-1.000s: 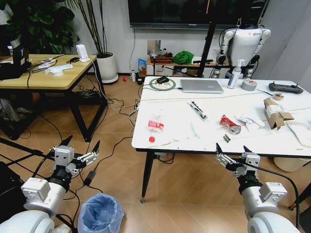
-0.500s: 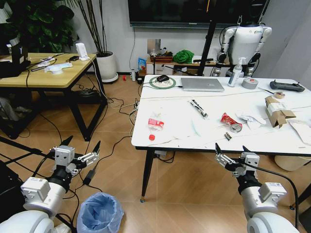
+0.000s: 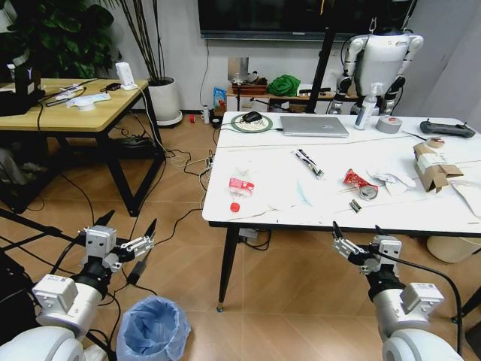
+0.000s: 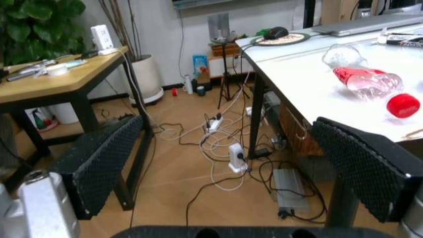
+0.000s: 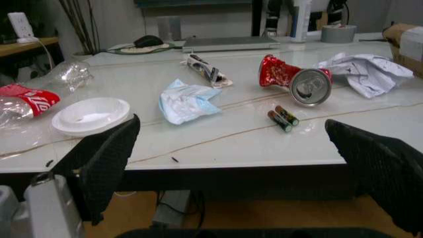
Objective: Pick up the trash bin and place the trash from the table into it.
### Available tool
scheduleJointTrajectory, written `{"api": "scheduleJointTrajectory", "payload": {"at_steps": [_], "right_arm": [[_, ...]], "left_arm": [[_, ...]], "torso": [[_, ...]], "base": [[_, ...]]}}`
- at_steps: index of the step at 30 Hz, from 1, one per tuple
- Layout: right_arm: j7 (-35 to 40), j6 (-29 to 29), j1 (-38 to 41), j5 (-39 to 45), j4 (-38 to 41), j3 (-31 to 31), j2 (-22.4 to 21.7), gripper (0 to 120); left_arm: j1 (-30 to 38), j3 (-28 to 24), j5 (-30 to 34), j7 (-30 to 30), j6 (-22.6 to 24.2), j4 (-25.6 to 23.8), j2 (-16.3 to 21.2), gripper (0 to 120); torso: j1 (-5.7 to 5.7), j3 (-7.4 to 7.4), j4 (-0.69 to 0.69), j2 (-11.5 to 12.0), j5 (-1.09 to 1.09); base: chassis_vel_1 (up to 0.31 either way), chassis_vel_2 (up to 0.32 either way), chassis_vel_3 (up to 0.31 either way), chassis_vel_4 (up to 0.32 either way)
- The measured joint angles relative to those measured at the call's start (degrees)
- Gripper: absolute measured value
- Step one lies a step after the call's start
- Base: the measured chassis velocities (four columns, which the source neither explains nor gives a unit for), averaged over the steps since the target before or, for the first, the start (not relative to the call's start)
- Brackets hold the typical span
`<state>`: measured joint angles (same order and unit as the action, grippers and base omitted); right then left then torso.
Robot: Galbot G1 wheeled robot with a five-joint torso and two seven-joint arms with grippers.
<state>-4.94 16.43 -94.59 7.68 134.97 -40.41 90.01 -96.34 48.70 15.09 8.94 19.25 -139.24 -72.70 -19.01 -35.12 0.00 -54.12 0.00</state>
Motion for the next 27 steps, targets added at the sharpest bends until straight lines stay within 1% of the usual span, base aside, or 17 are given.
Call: {"api": "scheduleJointTrajectory", "payload": {"at_steps": [5,7,19,27], "right_arm": [[0.0,0.0,-0.1,0.0,0.0,0.0,0.0,100],[0.0,0.0,-0.1,0.0,0.0,0.0,0.0,100],[-0.1,-0.2,-0.1,-0.1,0.0,0.3,0.4,100],[-0.2,-0.2,-0.1,-0.2,0.0,0.3,0.4,100]], "left_arm": [[0.2,0.0,0.1,0.1,-0.2,0.4,0.1,100],[0.3,0.0,0.1,0.1,-0.2,0.4,0.1,100],[0.6,0.0,0.1,0.3,-0.5,0.8,0.1,100],[0.7,0.0,0.1,0.2,-0.4,0.8,0.1,100]], "torso": [[0.77,0.88,0.00,1.6,0.00],[0.87,1.01,0.00,1.9,0.00],[2.33,3.08,0.00,5.4,0.00],[3.09,4.06,0.00,7.2,0.00]], "base": [[0.000,0.000,0.000,0.000],[0.000,0.000,0.000,0.000],[0.000,0.000,0.000,0.000],[0.000,0.000,0.000,0.000]]}}
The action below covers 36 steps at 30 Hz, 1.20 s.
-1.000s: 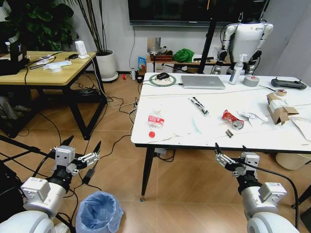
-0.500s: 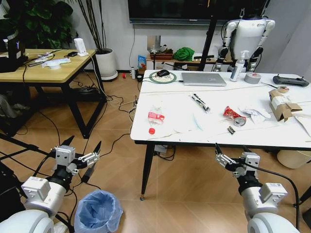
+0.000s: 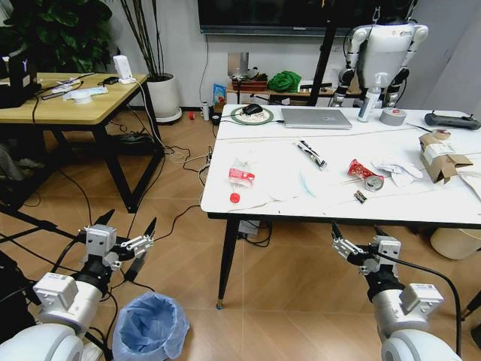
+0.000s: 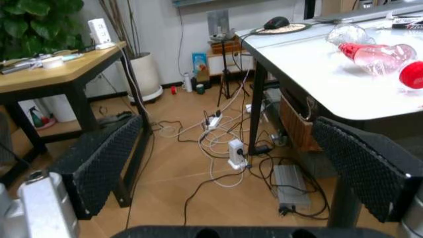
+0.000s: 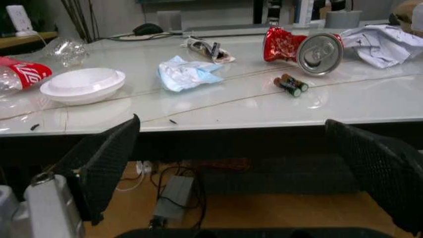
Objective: Pick up the trash bin and place the trash from the table into it.
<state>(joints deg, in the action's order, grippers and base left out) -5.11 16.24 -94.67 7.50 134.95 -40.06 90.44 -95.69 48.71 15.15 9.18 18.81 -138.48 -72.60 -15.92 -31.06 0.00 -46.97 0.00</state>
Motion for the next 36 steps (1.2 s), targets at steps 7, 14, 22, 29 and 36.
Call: {"api": "scheduleJointTrajectory", "payload": {"at_steps": [7,14,22,29,36], "right_arm": [[0.0,-0.1,0.0,0.0,0.0,0.1,0.0,100],[-0.3,-0.4,0.0,-0.3,0.1,0.2,0.2,100],[0.0,-1.0,-0.2,-0.4,0.1,0.3,0.3,100],[0.2,-1.2,-0.4,-0.6,0.1,0.5,0.6,100],[0.1,-1.4,-0.4,-1.2,-0.1,0.7,1.2,100]], "left_arm": [[-0.2,0.0,-0.1,0.0,0.0,-0.3,0.0,100],[-0.3,0.1,-0.2,-0.1,0.0,-0.6,-0.1,100],[-0.4,0.0,-0.4,-0.2,-0.1,-0.7,-0.3,100],[-0.3,0.0,-0.6,-0.2,-0.1,-1.0,-0.5,100],[0.1,-0.1,-0.6,-0.1,-0.5,-0.8,-0.8,100]], "torso": [[0.87,1.20,0.00,2.1,0.00],[1.61,2.27,0.00,3.9,0.00],[2.29,3.34,0.00,5.6,0.00],[3.05,4.33,0.00,7.4,0.00],[3.71,5.32,0.00,9.0,0.00]], "base": [[0.000,0.000,0.000,0.000],[0.000,0.000,0.000,0.000],[0.000,0.000,0.000,0.000],[0.000,0.000,0.000,0.000],[0.000,0.000,0.000,0.000]]}}
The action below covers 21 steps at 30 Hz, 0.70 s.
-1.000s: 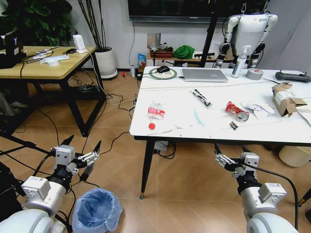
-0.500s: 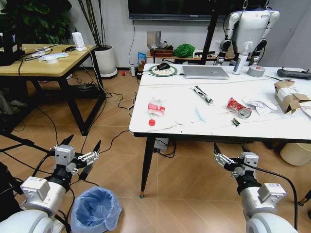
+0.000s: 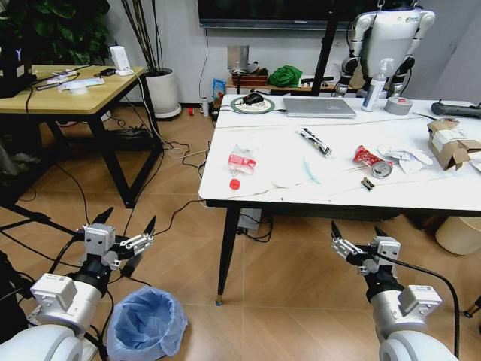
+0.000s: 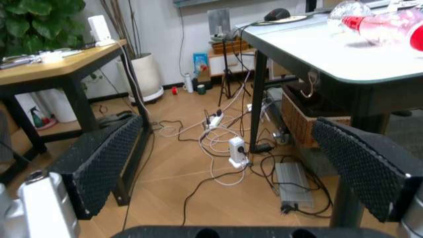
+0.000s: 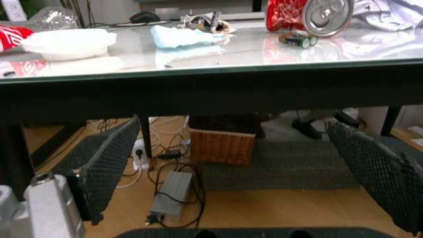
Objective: Pick up the trash bin and place the trash from the table into it.
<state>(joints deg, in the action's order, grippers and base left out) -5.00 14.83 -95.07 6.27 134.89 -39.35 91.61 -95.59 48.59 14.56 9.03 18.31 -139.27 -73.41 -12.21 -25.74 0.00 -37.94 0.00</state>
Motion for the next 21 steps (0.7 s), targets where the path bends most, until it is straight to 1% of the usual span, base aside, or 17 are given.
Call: {"api": "scheduleJointTrajectory", "payload": {"at_steps": [7,12,21], "right_arm": [[-0.4,0.0,0.0,-0.7,-0.4,0.5,0.5,100],[-0.5,-0.3,0.1,-1.1,-0.5,0.5,0.5,100],[-0.7,-0.3,0.1,-1.0,-0.5,0.2,0.6,100]], "left_arm": [[0.1,-0.1,0.1,0.1,-0.2,0.3,0.0,100],[0.2,-0.1,0.1,0.2,-0.5,0.8,0.3,100],[0.2,-0.3,-0.1,0.6,-0.9,1.4,0.7,100]], "torso": [[0.57,0.91,0.00,1.5,0.00],[1.22,1.96,0.00,3.2,0.00],[2.00,3.08,0.00,5.1,0.00]], "base": [[0.000,0.000,0.000,0.000],[0.000,0.000,0.000,0.000],[0.000,0.000,0.000,0.000]]}}
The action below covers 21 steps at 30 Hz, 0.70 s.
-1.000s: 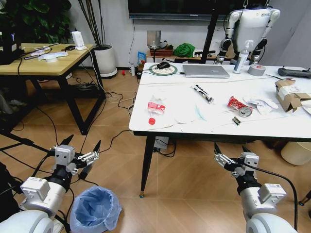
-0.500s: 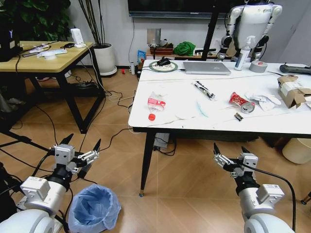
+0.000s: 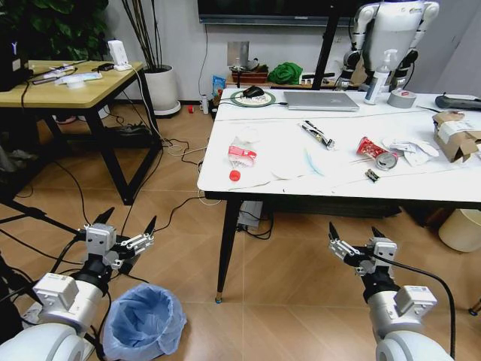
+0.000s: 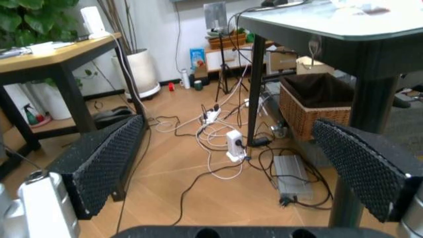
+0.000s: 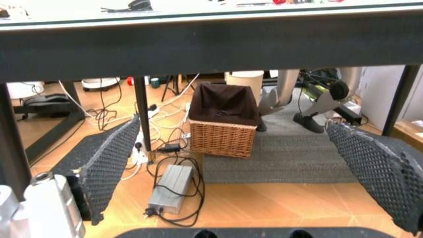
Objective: Pick up the trash bin and place the trash from the table into it.
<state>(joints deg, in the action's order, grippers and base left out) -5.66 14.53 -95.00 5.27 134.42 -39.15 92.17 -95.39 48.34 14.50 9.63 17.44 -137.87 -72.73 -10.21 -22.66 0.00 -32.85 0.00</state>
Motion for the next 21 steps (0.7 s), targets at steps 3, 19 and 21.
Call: {"api": "scheduleJointTrajectory", "payload": {"at_steps": [3,19,21], "right_arm": [[-0.2,0.1,0.0,0.0,0.0,0.1,0.0,100],[-0.5,-0.4,-1.1,-0.1,0.5,-0.3,-0.1,100],[-0.1,-0.4,-1.2,0.6,0.6,-0.3,-0.4,100]], "left_arm": [[0.0,-0.1,0.1,0.1,-0.1,0.2,0.1,100],[-1.3,0.3,-1.2,0.7,-1.7,0.5,-0.3,100],[-1.2,0.4,-1.2,0.7,-1.8,0.4,-0.3,100]], "torso": [[0.34,0.53,0.00,0.9,0.00],[1.69,2.77,0.00,4.5,0.00],[1.91,3.15,0.00,5.0,0.00]], "base": [[0.000,0.000,0.000,0.000],[0.000,0.000,0.000,0.000],[0.000,0.000,0.000,0.000]]}}
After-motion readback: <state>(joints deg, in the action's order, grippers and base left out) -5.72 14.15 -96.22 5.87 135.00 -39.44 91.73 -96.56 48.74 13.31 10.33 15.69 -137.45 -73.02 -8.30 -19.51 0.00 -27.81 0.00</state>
